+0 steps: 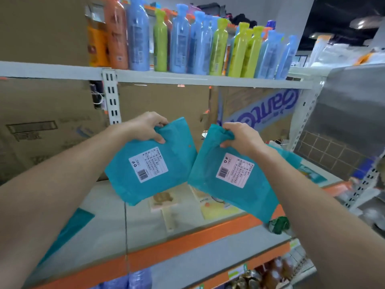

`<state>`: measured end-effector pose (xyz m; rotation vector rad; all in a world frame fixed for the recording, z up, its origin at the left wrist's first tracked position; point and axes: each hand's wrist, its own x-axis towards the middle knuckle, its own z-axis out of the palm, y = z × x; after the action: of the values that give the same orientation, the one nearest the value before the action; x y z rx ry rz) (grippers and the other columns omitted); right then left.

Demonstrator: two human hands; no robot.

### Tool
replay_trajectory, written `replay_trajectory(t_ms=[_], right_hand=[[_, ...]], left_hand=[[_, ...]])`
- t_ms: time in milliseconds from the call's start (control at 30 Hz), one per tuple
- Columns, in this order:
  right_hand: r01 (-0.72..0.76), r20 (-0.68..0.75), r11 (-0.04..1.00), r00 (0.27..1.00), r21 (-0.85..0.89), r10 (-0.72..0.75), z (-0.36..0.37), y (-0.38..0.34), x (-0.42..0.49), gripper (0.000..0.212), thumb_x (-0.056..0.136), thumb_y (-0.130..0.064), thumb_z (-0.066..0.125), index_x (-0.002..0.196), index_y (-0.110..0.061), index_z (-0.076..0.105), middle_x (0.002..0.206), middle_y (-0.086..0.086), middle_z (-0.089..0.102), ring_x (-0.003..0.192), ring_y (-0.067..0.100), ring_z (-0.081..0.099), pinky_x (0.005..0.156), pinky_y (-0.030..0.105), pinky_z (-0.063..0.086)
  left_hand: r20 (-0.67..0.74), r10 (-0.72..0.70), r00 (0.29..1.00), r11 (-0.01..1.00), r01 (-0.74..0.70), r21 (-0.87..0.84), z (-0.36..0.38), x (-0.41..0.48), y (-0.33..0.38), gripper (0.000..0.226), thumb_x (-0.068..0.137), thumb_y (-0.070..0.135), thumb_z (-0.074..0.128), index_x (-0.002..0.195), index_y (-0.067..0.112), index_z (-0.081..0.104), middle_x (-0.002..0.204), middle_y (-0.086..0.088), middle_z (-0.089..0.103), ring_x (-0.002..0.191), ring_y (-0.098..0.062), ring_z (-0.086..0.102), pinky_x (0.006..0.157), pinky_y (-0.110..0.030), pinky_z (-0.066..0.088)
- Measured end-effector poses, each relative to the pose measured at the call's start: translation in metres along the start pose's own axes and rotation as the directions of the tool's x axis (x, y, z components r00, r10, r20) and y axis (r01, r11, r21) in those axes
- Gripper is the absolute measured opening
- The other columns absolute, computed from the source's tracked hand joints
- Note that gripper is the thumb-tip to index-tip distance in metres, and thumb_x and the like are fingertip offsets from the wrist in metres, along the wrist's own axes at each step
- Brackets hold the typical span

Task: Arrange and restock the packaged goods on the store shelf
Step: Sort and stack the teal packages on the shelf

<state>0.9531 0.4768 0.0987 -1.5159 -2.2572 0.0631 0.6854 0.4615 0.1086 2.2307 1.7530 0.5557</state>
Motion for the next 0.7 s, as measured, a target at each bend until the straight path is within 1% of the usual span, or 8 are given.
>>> replay_trajectory(t_ms=[133,200,267,367,467,567,700], right_hand=[[-0.014,0.005,1.000,1.000,0.000,0.014,0.002,0.048,0.022,0.029,0.080,-0.022,0.070,0.105,-0.017,0.055,0.111,0.003,0.062,0.094,0.023,0.054,0.075,0.032,0.038],[-0.019,0.007,1.000,1.000,-0.007,0.019,0.001,0.069,0.035,0.032,0.081,-0.022,0.069,0.110,-0.019,0.055,0.115,0.003,0.061,0.099,0.024,0.055,0.078,0.035,0.040],[-0.032,0.017,0.999,0.999,-0.013,0.032,-0.001,0.089,0.047,0.032,0.082,-0.021,0.069,0.111,-0.019,0.054,0.116,0.002,0.061,0.103,0.025,0.055,0.080,0.037,0.042],[-0.049,0.017,0.998,0.999,-0.043,0.049,-0.004,0.118,0.063,0.029,0.082,-0.020,0.069,0.106,-0.018,0.054,0.113,0.001,0.061,0.104,0.025,0.055,0.081,0.037,0.042],[-0.081,0.012,0.995,0.997,-0.061,0.082,-0.011,0.152,0.078,0.040,0.082,-0.020,0.069,0.118,-0.018,0.053,0.118,0.001,0.060,0.111,0.025,0.052,0.082,0.035,0.040],[-0.098,0.030,0.993,0.995,-0.067,0.100,-0.019,0.185,0.092,0.048,0.081,-0.024,0.070,0.125,-0.018,0.051,0.127,0.003,0.056,0.115,0.024,0.050,0.078,0.030,0.036],[-0.103,0.047,0.993,0.993,-0.057,0.105,-0.022,0.231,0.107,0.047,0.080,-0.024,0.071,0.123,-0.016,0.052,0.125,0.004,0.057,0.113,0.025,0.051,0.085,0.036,0.042]], left_hand=[[0.009,-0.011,1.000,1.000,0.011,-0.002,0.017,0.046,0.017,0.033,0.076,0.009,0.074,0.107,0.013,0.063,0.109,-0.002,0.066,0.106,-0.016,0.059,0.086,-0.026,0.044],[0.019,-0.009,1.000,1.000,0.009,-0.001,0.023,0.071,0.024,0.034,0.077,0.009,0.073,0.109,0.011,0.063,0.109,-0.003,0.067,0.105,-0.018,0.061,0.090,-0.030,0.047],[0.041,0.015,0.999,1.000,-0.015,-0.007,0.031,0.095,0.031,0.031,0.077,0.008,0.073,0.106,0.010,0.063,0.108,-0.003,0.068,0.104,-0.019,0.062,0.093,-0.033,0.048],[0.090,0.048,0.995,0.998,-0.045,-0.034,0.043,0.132,0.041,0.028,0.076,0.005,0.073,0.101,0.013,0.064,0.107,-0.003,0.068,0.102,-0.020,0.063,0.095,-0.034,0.047],[0.108,0.081,0.991,0.997,-0.080,-0.013,0.055,0.170,0.058,0.029,0.075,0.007,0.074,0.103,0.008,0.065,0.108,-0.004,0.068,0.101,-0.019,0.063,0.096,-0.035,0.047],[0.139,0.099,0.985,0.995,-0.100,-0.001,0.066,0.198,0.079,0.031,0.075,0.008,0.074,0.105,0.005,0.065,0.106,-0.001,0.067,0.098,-0.016,0.062,0.093,-0.029,0.046],[0.150,0.099,0.984,0.993,-0.108,0.056,0.084,0.229,0.100,0.028,0.075,0.011,0.075,0.102,0.010,0.066,0.101,0.002,0.068,0.094,-0.015,0.062,0.090,-0.027,0.045]])
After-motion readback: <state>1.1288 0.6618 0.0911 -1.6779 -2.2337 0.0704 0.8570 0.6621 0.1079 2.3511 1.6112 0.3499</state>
